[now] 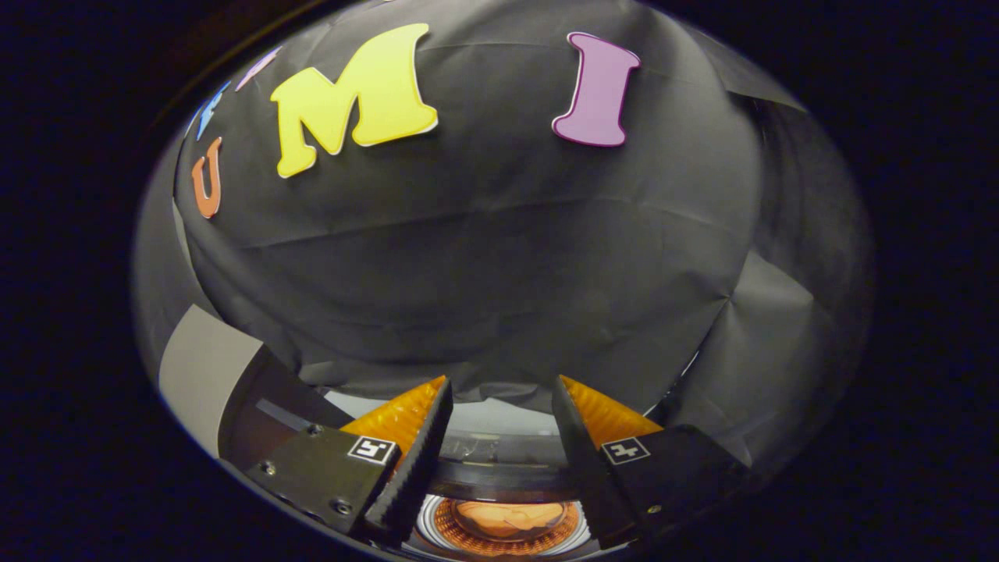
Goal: Put the clothes into the washing machine and then close the washing machine lid.
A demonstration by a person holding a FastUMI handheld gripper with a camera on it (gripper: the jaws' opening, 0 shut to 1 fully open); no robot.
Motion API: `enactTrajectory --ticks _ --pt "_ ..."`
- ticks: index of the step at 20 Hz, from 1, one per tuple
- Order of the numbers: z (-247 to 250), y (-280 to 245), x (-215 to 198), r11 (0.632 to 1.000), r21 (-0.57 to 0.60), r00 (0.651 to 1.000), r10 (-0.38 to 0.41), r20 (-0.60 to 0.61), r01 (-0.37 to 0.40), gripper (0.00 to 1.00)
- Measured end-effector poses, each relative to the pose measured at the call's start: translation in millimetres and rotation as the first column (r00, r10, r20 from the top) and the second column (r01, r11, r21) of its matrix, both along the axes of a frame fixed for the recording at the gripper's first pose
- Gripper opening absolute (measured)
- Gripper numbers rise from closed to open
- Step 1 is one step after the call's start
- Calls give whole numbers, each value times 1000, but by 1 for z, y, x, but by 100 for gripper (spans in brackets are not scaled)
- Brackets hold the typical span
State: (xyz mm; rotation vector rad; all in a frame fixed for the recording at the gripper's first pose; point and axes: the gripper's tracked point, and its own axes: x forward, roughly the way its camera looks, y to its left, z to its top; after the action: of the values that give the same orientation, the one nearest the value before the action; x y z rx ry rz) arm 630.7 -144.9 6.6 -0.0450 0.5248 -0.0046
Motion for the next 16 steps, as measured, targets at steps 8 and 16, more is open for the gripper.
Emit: enactTrajectory --ticks 8,16 --pt "1 0 -14 1000 -18 999 -20 27 20 82" --pt "-1 0 -33 999 -25 998 -31 53 32 82"
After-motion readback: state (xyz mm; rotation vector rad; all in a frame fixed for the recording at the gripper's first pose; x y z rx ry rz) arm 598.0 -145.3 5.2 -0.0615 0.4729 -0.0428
